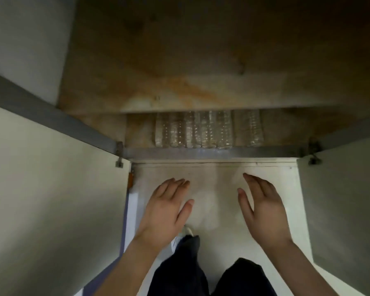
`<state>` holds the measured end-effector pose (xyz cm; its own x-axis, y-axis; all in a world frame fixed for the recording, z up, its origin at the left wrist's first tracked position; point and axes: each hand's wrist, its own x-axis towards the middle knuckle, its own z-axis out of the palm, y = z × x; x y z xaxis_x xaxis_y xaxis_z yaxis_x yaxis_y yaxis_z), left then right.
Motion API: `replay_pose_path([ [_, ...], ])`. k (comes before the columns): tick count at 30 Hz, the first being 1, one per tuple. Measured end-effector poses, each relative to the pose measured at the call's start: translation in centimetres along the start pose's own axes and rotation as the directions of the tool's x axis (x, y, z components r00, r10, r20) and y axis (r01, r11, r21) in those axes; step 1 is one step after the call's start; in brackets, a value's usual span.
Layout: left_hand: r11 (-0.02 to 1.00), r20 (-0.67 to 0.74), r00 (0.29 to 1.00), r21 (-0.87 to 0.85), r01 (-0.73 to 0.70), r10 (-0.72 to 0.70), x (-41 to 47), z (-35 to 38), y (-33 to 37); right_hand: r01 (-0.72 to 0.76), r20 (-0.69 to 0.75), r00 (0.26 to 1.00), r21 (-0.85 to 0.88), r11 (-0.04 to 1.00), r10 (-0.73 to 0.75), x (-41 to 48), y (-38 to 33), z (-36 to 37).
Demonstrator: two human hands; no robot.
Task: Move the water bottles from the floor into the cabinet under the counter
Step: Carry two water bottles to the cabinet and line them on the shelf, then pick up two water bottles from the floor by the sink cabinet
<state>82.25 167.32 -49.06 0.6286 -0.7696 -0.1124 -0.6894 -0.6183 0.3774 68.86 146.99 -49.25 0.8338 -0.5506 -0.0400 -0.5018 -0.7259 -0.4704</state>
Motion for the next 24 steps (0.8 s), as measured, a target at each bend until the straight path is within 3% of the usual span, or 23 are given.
replay_pose_path([
  [7,0.996,0.030,0.996,-0.036,-0.081,0.082,-5.0,-25.0,15.1,0.002,0.031,1.000,0.000,1.000,-0.002,-6.3,-11.4,-25.9],
  [13,0.974,-0.177,0.966,-0.094,-0.204,0.186,-8.2,-42.5,26.0,0.052,-0.102,0.993,-0.062,0.997,-0.058,-10.5,-17.9,-44.4],
  [18,0.903,-0.242,0.884,-0.064,-0.425,0.399,-9.6,-48.2,30.3,-0.002,-0.246,0.969,-0.108,0.994,-0.025,-14.2,-20.2,-51.8],
  [24,0.778,-0.062,0.781,-0.065,-0.625,0.622,-10.5,-47.0,30.3,-0.244,-0.453,0.868,-0.036,0.969,0.202,-21.6,-21.9,-51.3],
])
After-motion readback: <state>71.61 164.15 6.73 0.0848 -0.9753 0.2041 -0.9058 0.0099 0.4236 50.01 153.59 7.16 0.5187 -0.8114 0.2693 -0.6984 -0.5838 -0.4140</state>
